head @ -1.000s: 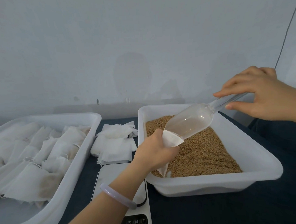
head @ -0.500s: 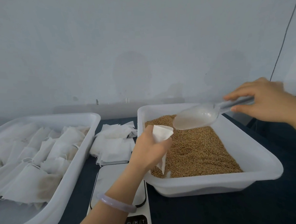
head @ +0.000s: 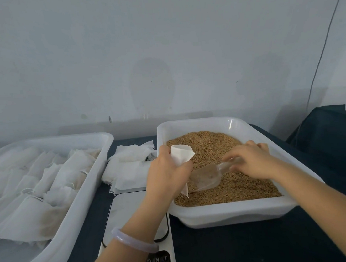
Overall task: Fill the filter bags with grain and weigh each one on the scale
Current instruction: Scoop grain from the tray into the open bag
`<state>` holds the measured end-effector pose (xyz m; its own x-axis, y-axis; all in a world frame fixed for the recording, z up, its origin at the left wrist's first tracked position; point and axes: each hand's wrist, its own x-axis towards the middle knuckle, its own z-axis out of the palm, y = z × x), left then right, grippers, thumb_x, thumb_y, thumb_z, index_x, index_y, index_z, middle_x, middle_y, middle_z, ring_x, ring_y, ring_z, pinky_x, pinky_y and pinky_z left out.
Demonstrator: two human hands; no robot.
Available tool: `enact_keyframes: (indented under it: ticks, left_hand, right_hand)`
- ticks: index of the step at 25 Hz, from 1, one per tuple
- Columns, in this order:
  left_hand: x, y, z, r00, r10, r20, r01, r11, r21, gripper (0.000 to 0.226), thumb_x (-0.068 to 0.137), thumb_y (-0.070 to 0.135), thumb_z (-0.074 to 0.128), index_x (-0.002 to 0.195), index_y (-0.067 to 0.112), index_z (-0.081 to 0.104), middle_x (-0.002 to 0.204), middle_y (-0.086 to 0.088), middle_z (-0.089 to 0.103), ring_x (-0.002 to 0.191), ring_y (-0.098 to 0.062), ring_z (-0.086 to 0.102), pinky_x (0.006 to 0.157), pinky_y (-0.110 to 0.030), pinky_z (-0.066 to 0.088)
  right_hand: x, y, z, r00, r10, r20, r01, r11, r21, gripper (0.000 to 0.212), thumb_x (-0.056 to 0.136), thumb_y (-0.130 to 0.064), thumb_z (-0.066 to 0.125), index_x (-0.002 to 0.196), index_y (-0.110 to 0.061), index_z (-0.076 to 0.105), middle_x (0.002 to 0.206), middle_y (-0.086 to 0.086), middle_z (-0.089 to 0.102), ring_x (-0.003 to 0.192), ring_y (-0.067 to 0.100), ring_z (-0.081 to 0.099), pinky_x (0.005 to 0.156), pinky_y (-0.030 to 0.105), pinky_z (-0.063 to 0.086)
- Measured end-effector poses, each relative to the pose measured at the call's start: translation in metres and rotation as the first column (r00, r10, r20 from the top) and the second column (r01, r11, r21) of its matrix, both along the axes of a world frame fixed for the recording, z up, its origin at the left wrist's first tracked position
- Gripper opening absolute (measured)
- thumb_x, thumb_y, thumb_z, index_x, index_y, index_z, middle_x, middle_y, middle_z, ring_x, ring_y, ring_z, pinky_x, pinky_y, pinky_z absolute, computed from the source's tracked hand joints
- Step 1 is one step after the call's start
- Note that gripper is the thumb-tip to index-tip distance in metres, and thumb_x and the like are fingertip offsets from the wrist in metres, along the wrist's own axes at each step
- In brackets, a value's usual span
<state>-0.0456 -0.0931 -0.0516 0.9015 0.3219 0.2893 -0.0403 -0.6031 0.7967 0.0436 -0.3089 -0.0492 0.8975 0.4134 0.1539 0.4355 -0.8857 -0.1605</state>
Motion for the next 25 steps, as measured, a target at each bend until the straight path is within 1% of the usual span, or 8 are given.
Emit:
enact_keyframes:
  ticks: [2,6,11,14,17,20,23,25]
  left_hand:
    - [0.001,0.001,0.000,1.000,-0.018,-0.020,0.018,1.000,0.008,0.026,0.080,0.035,0.059,0.093,0.019,0.042,0.079,0.006,0.053,0.073,-0.013,0.054,0.053,-0.028,0.037]
    - [0.002,0.002,-0.001,0.997,-0.074,-0.037,0.076,0.996,0.053,0.025,0.080,0.037,0.059,0.088,0.022,0.041,0.078,0.007,0.054,0.079,-0.019,0.056,0.061,-0.032,0.042]
    - [0.003,0.002,0.000,0.996,-0.080,-0.041,0.083,0.994,0.066,0.026,0.080,0.039,0.059,0.091,0.020,0.043,0.083,0.002,0.059,0.086,-0.024,0.058,0.071,-0.037,0.049]
    - [0.002,0.000,0.000,0.995,-0.082,-0.051,0.087,0.990,0.106,0.030,0.080,0.041,0.060,0.090,0.021,0.041,0.081,0.007,0.052,0.089,-0.026,0.056,0.070,-0.036,0.046]
    - [0.002,-0.001,0.000,0.994,-0.092,-0.064,0.101,0.983,0.156,0.032,0.078,0.044,0.060,0.090,0.023,0.038,0.081,0.008,0.048,0.094,-0.028,0.054,0.075,-0.039,0.045]
    - [0.003,-0.001,-0.001,0.993,-0.087,-0.074,0.100,0.976,0.193,0.033,0.078,0.045,0.060,0.090,0.022,0.039,0.082,0.007,0.051,0.095,-0.028,0.053,0.080,-0.041,0.047]
    - [0.003,-0.001,-0.002,0.993,-0.087,-0.079,0.102,0.972,0.213,0.032,0.078,0.044,0.060,0.087,0.024,0.037,0.077,0.010,0.048,0.093,-0.027,0.052,0.076,-0.038,0.042]
    - [0.003,-0.002,-0.001,0.994,-0.089,-0.067,0.103,0.963,0.250,0.033,0.078,0.046,0.060,0.085,0.025,0.035,0.073,0.013,0.047,0.087,-0.024,0.050,0.074,-0.036,0.037]
  right_hand:
    - [0.001,-0.010,0.005,1.000,-0.016,-0.025,0.016,1.000,0.023,0.025,0.085,-0.040,0.063,0.107,-0.052,0.058,0.111,-0.026,0.054,0.108,0.008,0.033,0.094,0.037,0.021]
    - [-0.003,-0.037,0.021,0.997,-0.055,-0.052,0.058,0.996,0.074,0.027,0.087,-0.036,0.064,0.110,-0.048,0.059,0.115,-0.024,0.056,0.125,0.015,0.038,0.108,0.048,0.021]
    - [-0.012,-0.059,0.034,0.998,-0.058,-0.040,0.063,0.991,0.120,0.027,0.086,-0.032,0.066,0.105,-0.048,0.059,0.099,-0.030,0.055,0.118,0.013,0.046,0.107,0.051,0.024]
    - [-0.016,-0.064,0.038,0.993,-0.009,-0.116,0.035,0.973,0.226,0.028,0.086,-0.026,0.066,0.100,-0.048,0.057,0.102,-0.026,0.056,0.116,0.011,0.049,0.108,0.052,0.028]
    - [-0.020,-0.066,0.045,0.990,0.023,-0.137,0.026,0.937,0.349,0.030,0.085,-0.021,0.067,0.097,-0.048,0.059,0.103,-0.026,0.057,0.114,0.008,0.050,0.105,0.037,0.033]
    - [-0.023,-0.068,0.063,0.990,0.052,-0.129,0.010,0.897,0.442,0.032,0.084,-0.019,0.068,0.094,-0.049,0.063,0.102,-0.032,0.058,0.103,-0.005,0.052,0.096,0.027,0.033]
    - [-0.023,-0.066,0.083,0.992,0.088,-0.095,-0.035,0.890,0.455,0.034,0.083,-0.019,0.069,0.094,-0.051,0.063,0.095,-0.037,0.061,0.092,-0.023,0.051,0.089,0.019,0.033]
    - [-0.024,-0.060,0.094,0.991,0.121,-0.051,-0.089,0.900,0.426,0.035,0.083,-0.018,0.068,0.094,-0.050,0.062,0.095,-0.034,0.060,0.091,-0.027,0.048,0.084,0.013,0.030]
